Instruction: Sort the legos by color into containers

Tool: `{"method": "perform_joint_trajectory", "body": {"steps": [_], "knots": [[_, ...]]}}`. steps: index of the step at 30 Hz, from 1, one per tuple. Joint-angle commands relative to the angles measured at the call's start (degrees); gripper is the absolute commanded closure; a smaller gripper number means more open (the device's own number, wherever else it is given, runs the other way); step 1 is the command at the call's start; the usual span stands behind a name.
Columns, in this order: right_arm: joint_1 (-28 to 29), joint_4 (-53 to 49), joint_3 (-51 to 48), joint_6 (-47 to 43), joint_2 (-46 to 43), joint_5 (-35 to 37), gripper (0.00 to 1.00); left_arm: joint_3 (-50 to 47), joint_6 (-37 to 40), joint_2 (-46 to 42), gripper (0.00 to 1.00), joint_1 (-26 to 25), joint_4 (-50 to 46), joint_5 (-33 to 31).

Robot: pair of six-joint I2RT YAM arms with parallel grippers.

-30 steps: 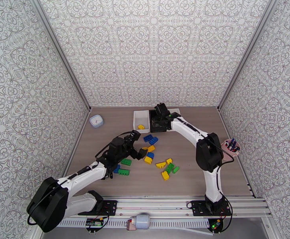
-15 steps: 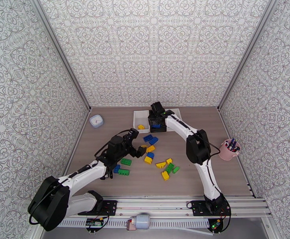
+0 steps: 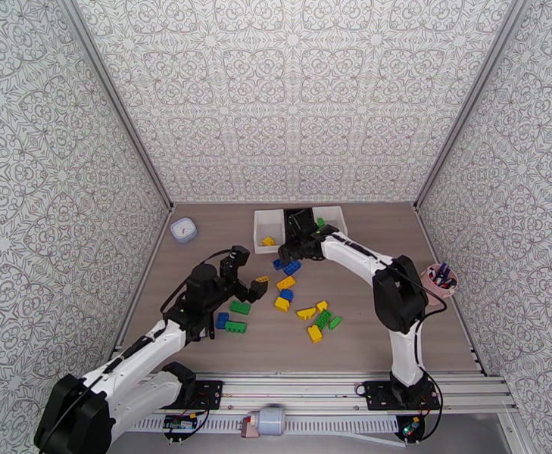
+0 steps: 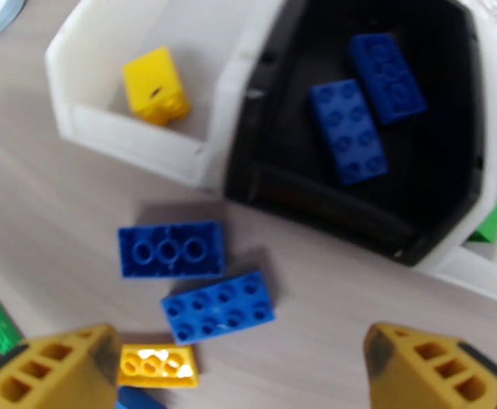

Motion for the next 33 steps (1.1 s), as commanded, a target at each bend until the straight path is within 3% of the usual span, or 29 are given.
{"method": "perform_joint_trajectory", "body": {"steps": [1,12,19,25,33], "knots": [[0.75,-4.1,1.99,-5.08,2.84,-3.13,0.0,-1.2,1.54,-1.15,0.0,0.57,-3.96,1.87],[0.98,-12.34,13.36,-12.08,13.63,-3.14,0.02,-1.38,1.47,-2.17,0.0,0.32,-5.23,1.87],[0.93,-13.89,15.32,-13.91,16.33,-0.74,0.17,-1.28,1.59,-1.35,0.0,0.23,-5.02,1.61],[0.84,-13.92,14.57,-12.04,15.25,-0.88,0.34,-0.18,1.91,1.12,0.0,-0.05,-3.45,2.0],[-0.42,-7.74,7.89,-2.78,6.7,-2.47,0.39,0.13,-0.07,4.14,0.0,-0.93,0.86,0.53]]}}
